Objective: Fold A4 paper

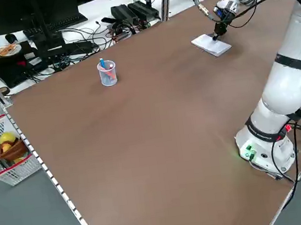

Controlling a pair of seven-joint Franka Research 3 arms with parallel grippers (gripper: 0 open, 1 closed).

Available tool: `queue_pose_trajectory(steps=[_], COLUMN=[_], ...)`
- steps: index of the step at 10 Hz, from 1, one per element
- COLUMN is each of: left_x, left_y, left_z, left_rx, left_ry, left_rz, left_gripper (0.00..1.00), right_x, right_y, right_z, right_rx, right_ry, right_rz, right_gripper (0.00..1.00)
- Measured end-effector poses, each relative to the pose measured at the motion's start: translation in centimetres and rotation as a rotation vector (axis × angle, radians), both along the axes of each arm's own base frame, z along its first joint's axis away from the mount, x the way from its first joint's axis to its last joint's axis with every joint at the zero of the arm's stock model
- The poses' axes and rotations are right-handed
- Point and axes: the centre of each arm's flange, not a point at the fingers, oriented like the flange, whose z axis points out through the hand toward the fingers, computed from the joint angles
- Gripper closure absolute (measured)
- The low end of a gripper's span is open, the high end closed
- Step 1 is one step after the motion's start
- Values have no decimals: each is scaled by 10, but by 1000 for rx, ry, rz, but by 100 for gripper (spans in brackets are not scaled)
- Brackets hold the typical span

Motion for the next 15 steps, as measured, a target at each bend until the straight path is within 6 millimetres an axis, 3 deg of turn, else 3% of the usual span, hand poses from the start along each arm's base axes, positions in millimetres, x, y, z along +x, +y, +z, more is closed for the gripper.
queue_pose_trajectory(steps=[6,9,13,15], left_x=[1,2,-10,-15], left_y=[1,12,33,50], left_z=[-2,2,36,53], left_rx=[0,2,21,49], left_ry=[4,-12,-52,-71], left_rz=[1,-21,-56,-62], left_gripper=[0,0,0,0], right_x=[19,31,52,56], right_y=[2,1,-14,-8], right_z=[0,-1,9,19], right_rx=[9,17,21,43], right_ry=[-31,-45,-76,-76], right_rz=[-11,-20,-48,-40], right_gripper=[99,99,99,99])
